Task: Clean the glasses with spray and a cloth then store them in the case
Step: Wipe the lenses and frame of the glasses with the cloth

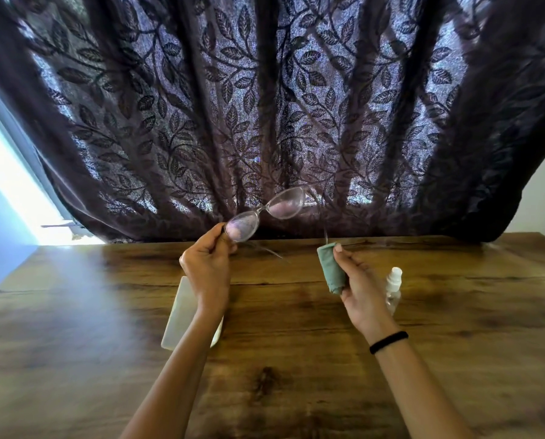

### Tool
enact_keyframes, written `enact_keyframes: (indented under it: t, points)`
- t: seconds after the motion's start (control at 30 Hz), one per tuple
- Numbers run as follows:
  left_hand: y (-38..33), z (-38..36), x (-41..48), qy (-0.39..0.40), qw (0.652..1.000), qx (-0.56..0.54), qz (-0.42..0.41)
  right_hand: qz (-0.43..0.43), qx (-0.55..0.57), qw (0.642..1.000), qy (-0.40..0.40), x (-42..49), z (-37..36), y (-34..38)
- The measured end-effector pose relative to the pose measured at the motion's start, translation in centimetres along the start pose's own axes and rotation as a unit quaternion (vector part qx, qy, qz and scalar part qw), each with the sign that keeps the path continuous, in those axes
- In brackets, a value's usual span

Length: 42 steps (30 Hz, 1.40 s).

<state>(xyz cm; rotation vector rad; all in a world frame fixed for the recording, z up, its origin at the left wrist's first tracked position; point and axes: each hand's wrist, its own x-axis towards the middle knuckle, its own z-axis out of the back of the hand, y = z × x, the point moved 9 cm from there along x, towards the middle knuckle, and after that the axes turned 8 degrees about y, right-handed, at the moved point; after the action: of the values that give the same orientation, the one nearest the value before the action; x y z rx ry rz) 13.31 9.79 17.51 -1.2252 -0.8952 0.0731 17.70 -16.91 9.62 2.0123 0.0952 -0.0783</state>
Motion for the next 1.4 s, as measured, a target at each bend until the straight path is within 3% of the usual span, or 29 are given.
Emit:
enact_keyframes:
  t: [0.07,0.23,0.4,0.53,0.67,0.87,1.0,1.1,1.27,1.4]
  points:
    - [0.6,0.0,-0.2,0.001,0.999,-0.035,0.024,0.017,-0.041,0.999,-0.011,0.3,-0.1,0.0]
    - [2.4,0.4,-0.5,-0.006,0.991,-0.108,0.076,0.157,-0.198,0.967,-0.018,0.0,-1.3,2.9]
    - [3.2,0.4,-0.6,-0.008,0.989,-0.125,0.084,0.203,-0.276,0.939,-0.035,0.1,-1.5,3.9]
    - [4.2,-0.1,-1.1,0.047,0.989,-0.109,0.091,0.233,-0.352,0.905,-0.052,0.0,-1.9,5.2]
    - [6.0,-1.0,-1.7,0.128,0.984,-0.049,0.115,0.295,-0.427,0.851,-0.079,-1.5,-2.8,7.3]
    - [6.5,-2.0,-2.1,0.253,0.957,0.078,0.116,0.388,-0.545,0.739,-0.078,-4.0,-6.3,9.5]
    - [3.4,-0.1,0.6,0.193,0.964,0.175,0.045,0.405,-0.586,0.698,-0.071,-4.5,-7.3,9.7]
    - [-1.4,0.4,2.3,0.146,0.978,0.147,-0.038,0.411,-0.604,0.679,-0.07,-4.6,-7.6,9.4]
    - [-6.0,-2.9,2.3,0.237,0.95,0.159,-0.128,0.419,-0.619,0.66,-0.072,-4.5,-7.8,8.9]
    - [-4.8,-4.8,1.5,0.298,0.913,0.256,-0.113,0.43,-0.629,0.643,-0.074,-4.6,-7.9,8.6]
